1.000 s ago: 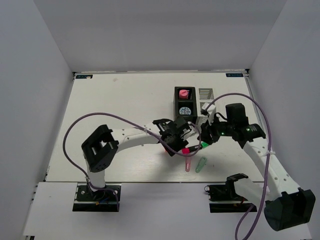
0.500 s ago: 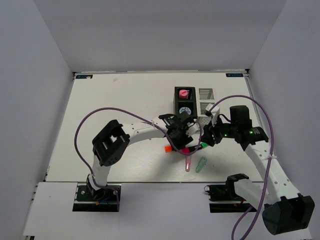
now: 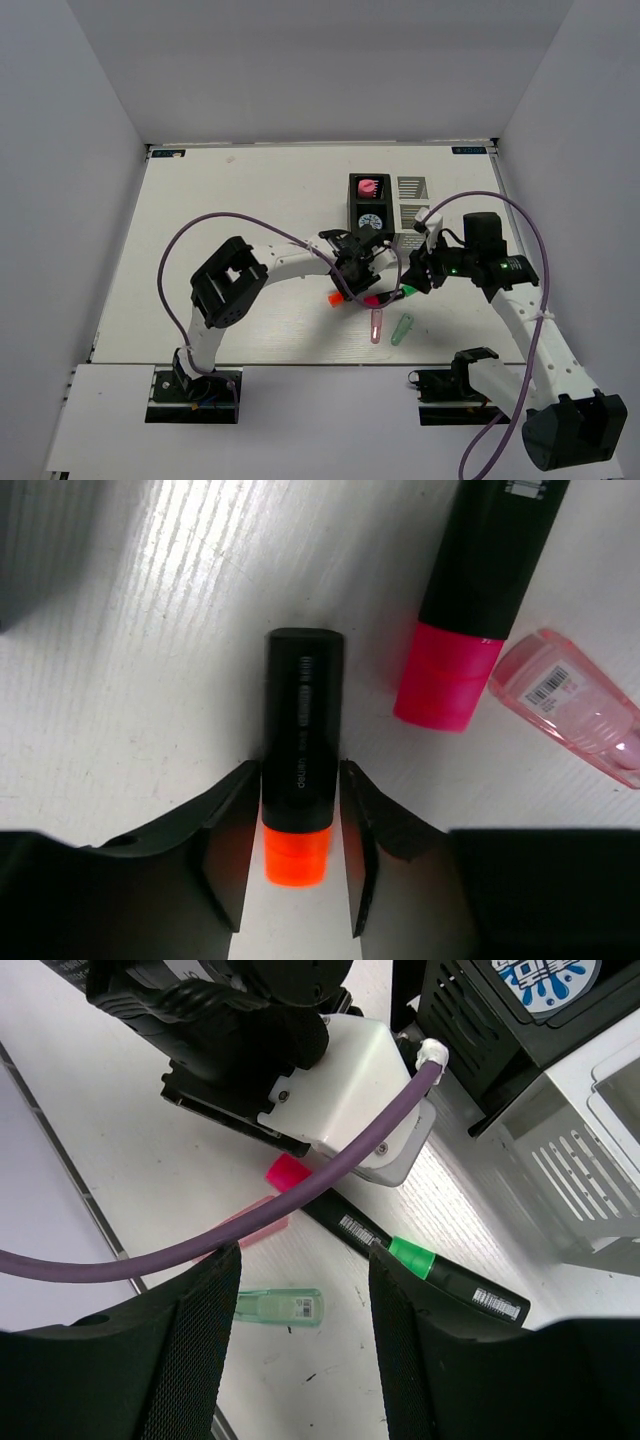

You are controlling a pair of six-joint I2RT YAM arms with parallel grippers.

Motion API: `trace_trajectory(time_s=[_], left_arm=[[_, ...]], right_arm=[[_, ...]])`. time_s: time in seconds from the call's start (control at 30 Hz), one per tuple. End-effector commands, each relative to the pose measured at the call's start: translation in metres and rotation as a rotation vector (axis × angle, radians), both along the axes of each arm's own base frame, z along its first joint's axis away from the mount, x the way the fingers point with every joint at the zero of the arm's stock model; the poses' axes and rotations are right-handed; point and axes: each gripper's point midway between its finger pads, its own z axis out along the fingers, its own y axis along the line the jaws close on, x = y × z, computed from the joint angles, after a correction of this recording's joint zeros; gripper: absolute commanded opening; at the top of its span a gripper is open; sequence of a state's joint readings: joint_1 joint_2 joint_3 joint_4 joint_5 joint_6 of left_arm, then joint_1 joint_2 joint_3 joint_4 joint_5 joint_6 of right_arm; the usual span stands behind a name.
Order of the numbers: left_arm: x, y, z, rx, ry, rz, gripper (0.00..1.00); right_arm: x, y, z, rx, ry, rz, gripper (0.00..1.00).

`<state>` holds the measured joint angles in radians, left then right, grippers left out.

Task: Sort the stationery into containers
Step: Grab a piece of stationery with the left arm, then place the stationery into the container

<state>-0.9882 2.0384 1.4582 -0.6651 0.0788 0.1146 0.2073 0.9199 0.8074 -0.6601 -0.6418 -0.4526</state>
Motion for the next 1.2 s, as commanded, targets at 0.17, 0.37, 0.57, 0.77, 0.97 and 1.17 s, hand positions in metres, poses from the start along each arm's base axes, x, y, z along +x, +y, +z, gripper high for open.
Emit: trace_trajectory(time_s=[0.17, 0.37, 0.57, 0.77, 0.97, 1.17], left_arm=[[-0.008, 0.028, -0.029, 0.107, 0.005, 0.017, 0.2], [-0.007, 0.025, 0.011, 0.039, -0.021, 0.09, 0.0], [0.014, 0.001, 0.149, -0.257, -0.13, 0.191, 0.0], [0.078, -0.031, 0.267, -0.591, -0.26, 0.293, 0.0], [0.145, -0.083, 0.311, -0.984, -0.335, 0.333, 0.0], [0.199, -0.115, 0.332, -1.274, -0.243, 0.33, 0.0]], right_arm=[[-0.004, 0.002, 0.014, 0.056, -0.028, 0.015, 0.58], [0.001, -0.007, 0.011, 0.024, -0.03, -0.032, 0.79], [0.011, -0.019, 0.004, -0.032, -0.019, -0.1, 0.0], [0.011, -0.019, 0.003, -0.027, -0.009, -0.106, 0.45], [0.014, -0.023, -0.001, -0.04, -0.007, -0.125, 0.49], [0.081, -0.123, 0.013, -0.196, -0.272, -0.828, 0.0]])
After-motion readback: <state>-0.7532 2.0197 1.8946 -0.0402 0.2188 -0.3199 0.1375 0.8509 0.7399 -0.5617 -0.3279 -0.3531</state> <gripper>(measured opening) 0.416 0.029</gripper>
